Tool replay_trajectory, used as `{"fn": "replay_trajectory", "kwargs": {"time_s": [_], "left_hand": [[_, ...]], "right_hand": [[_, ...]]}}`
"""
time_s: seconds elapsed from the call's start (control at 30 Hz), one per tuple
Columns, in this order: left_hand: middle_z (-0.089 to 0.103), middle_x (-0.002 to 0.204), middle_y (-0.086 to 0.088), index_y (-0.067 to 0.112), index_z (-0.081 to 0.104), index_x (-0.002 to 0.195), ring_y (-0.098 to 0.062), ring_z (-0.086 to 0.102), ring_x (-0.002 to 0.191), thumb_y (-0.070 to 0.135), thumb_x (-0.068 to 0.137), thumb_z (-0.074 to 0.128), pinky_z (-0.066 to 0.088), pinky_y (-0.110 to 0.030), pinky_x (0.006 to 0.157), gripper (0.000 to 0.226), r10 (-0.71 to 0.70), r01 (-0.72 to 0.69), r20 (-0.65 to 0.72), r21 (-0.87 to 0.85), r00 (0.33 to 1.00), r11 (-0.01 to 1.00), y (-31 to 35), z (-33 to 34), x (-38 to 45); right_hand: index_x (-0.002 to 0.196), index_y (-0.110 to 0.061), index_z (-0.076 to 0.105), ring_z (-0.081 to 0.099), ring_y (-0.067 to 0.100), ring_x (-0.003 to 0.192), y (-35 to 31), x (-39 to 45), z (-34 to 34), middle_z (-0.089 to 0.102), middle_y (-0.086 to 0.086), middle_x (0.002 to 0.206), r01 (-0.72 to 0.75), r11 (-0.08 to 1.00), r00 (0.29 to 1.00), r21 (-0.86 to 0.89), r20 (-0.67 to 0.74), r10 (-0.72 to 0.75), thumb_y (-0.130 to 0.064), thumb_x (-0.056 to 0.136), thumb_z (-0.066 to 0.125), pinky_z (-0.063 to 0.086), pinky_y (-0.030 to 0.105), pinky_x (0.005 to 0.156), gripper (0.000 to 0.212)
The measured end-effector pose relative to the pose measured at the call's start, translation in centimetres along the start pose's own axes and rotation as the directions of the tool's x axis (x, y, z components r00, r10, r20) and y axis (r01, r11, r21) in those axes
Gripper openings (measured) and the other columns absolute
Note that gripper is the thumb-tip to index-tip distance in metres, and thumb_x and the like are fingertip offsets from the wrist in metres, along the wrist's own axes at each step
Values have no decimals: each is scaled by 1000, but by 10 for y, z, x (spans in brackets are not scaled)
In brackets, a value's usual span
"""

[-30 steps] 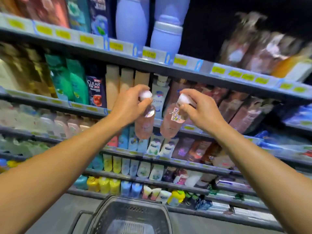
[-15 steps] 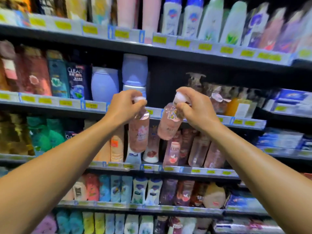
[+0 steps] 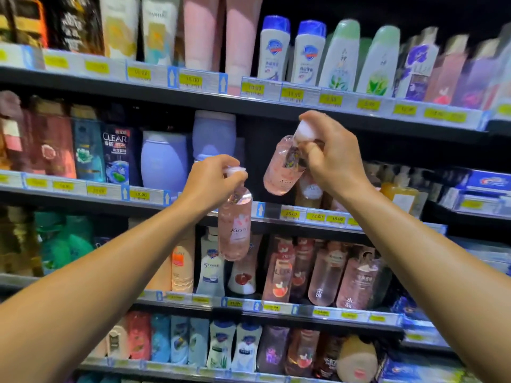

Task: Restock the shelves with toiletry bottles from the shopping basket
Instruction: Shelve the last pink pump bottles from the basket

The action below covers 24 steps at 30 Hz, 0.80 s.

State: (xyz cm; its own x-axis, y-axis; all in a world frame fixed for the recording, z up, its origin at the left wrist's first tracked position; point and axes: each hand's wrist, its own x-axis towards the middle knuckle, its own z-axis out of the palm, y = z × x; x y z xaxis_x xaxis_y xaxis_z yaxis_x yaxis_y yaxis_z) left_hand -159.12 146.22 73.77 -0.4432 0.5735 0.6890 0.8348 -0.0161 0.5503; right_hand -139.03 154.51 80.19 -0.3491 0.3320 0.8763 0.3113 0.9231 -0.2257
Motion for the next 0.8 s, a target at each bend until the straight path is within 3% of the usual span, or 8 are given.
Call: {"fn": "replay_trajectory", "kwargs": {"time_s": [0.23, 0.4, 0.63, 0.7, 0.8], "left_hand": [[71, 107, 4, 20, 71, 111, -5, 55, 88, 36, 86, 66, 38, -17, 77, 30, -26, 26, -22, 21, 999, 999, -3, 1, 9], [71, 109, 3, 20, 71, 111, -13, 63, 99, 35, 86, 66, 40, -19, 79, 30, -39, 40, -24, 43, 999, 998, -9, -1, 15], [70, 112, 3, 21, 71, 112, -11, 61, 97, 37, 86, 66, 37, -17, 79, 31, -56, 58, -36, 59, 998, 997, -13, -1, 24], [71, 111, 4, 22, 71, 111, -13, 61, 100, 37, 86, 66, 37, -17, 78, 30, -60, 63, -38, 60, 997, 996, -13, 0, 25], [70, 105, 7, 22, 72, 109, -8, 58, 89, 37, 85, 66, 36, -12, 71, 28, -58, 60, -35, 45, 998, 997, -14, 2, 26]], "right_hand": [[126, -13, 60, 56, 25, 107, 18, 24, 29, 63, 7, 119, 12, 1000, 996, -7, 91, -12, -1, 85, 58, 41, 31, 93, 43], [129, -16, 58, 55, 24, 113, 32, 35, 53, 62, 6, 123, -44, 999, 982, -11, 182, 46, -6, 87, 59, 40, 30, 96, 43], [129, -15, 58, 55, 17, 116, 49, 57, 80, 60, 3, 128, -279, 960, 938, 31, 222, 265, -9, 86, 60, 39, 19, 88, 43], [126, -17, 60, 56, 14, 112, 54, 61, 86, 61, 1, 127, -336, 940, 921, 65, 232, 313, -10, 85, 60, 39, 19, 88, 42], [127, -17, 61, 56, 12, 103, 59, 61, 93, 64, 0, 122, -349, 935, 917, 65, 230, 326, -14, 87, 56, 39, 20, 86, 40]]}}
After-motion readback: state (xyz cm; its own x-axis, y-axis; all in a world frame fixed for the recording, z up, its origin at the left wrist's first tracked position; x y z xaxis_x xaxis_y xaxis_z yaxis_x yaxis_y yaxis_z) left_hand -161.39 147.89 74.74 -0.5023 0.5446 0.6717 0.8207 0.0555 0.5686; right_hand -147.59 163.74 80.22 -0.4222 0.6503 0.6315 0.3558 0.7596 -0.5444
